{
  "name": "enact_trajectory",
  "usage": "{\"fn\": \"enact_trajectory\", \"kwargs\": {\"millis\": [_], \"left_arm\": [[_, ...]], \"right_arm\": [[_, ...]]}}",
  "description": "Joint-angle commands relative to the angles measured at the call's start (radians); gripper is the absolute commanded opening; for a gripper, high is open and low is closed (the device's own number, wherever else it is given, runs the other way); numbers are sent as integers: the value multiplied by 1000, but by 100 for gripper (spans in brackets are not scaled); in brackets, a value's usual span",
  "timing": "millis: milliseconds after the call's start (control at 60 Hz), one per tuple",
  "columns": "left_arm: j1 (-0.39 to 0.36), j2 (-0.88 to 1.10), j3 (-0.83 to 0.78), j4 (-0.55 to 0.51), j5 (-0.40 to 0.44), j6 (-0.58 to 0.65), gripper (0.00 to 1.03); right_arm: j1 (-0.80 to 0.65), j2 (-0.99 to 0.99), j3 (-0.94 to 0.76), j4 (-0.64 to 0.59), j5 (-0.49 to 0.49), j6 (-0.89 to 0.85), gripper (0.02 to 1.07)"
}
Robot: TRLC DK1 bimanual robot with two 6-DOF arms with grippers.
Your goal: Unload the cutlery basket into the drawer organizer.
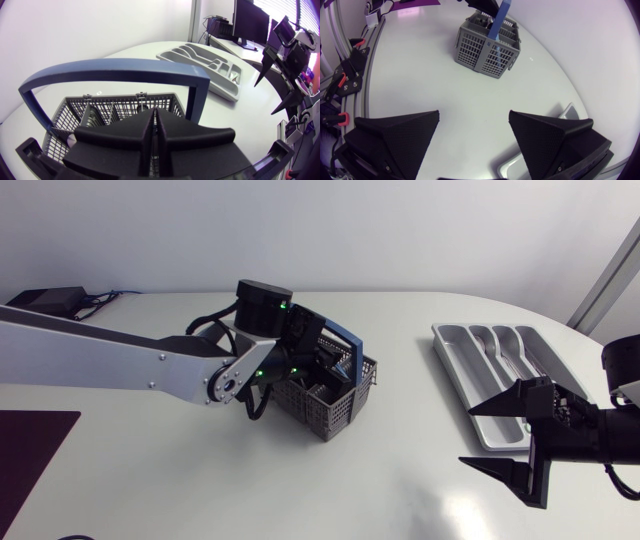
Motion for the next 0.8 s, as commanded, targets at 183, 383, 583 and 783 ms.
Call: {"fn": "enact_trajectory", "kwargs": {"millis": [183,383,583,783], "left_arm": [[26,-144,-115,17,-15,4,4],[38,-291,-186,20,-27,12,4],[57,-499,-244,-69,-35,36,4],[112,-705,-231,-210,-34,41,4]], "right_arm": [[38,-35,-27,0,11,51,102],[88,-78,-37,8,45,99,102],[150,-135,-37,34,54,189,102],[278,-216,-78,132,214,246,102]]}}
